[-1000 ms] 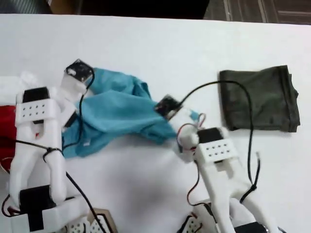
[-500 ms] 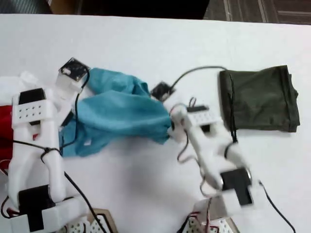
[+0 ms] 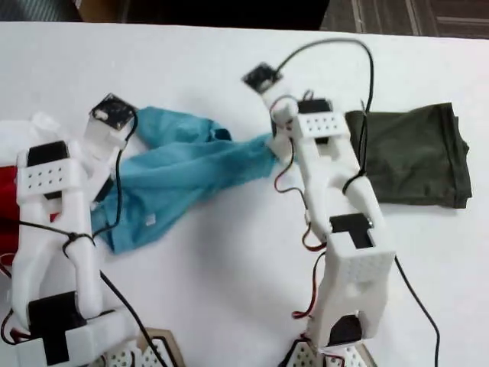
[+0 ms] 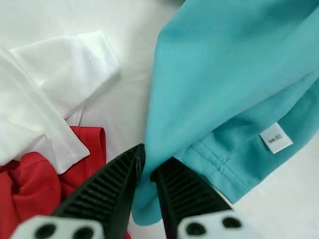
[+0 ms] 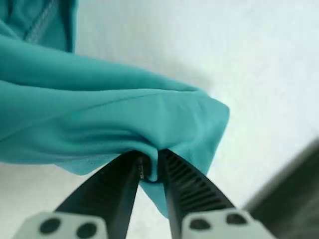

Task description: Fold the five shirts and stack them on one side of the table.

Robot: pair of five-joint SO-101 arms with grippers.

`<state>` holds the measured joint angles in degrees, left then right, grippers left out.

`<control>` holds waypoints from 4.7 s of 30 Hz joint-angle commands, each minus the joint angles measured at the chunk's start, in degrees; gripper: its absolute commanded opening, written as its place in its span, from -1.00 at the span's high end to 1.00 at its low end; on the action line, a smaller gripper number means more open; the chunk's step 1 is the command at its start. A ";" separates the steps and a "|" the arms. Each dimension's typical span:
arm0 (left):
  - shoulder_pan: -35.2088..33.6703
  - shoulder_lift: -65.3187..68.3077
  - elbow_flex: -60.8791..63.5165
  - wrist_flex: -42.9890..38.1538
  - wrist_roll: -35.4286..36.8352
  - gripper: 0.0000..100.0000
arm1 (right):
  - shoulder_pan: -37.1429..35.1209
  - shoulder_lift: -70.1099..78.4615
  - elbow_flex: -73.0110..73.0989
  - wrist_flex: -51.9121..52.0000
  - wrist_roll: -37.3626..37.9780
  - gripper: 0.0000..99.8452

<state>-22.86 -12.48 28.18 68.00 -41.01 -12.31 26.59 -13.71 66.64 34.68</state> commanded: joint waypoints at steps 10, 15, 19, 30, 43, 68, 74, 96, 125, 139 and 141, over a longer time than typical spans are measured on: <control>0.00 -2.46 4.35 -1.93 0.00 0.81 | 1.45 0.22 -10.64 4.26 -0.09 0.96; 0.18 -2.55 -10.77 14.86 0.09 0.61 | 1.54 1.89 -10.99 4.00 0.09 0.96; 6.42 -2.46 -18.59 28.48 0.18 0.61 | 2.68 5.58 -11.08 0.13 0.09 0.96; 16.53 -1.93 2.77 13.54 0.35 0.61 | 3.21 8.66 -12.40 -2.42 -0.18 0.96; 15.12 -2.20 10.77 1.23 0.44 0.61 | 2.86 9.19 -12.57 -2.42 -0.26 0.96; 13.27 12.13 8.40 -6.33 0.00 0.66 | 2.86 9.19 -12.57 -2.33 -0.26 0.96; 13.27 12.04 5.93 -4.04 0.09 0.93 | 2.86 9.19 -12.57 -2.33 -0.26 0.96; 14.68 -6.24 -26.95 34.29 0.53 0.95 | 1.10 -11.56 -14.86 20.79 -0.35 0.96; 13.27 -22.42 19.12 16.09 -8.53 0.57 | 8.13 -33.36 -1.58 25.36 0.18 0.96; 12.66 -22.42 19.12 15.74 -8.53 0.57 | 8.75 -33.36 -1.67 25.27 0.18 0.96; 12.66 -22.42 19.21 15.82 -8.44 0.57 | 8.75 -33.36 -1.67 25.27 0.18 0.96</control>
<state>-9.67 -33.58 47.52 83.82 -49.27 -4.13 -2.86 -14.86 93.10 34.68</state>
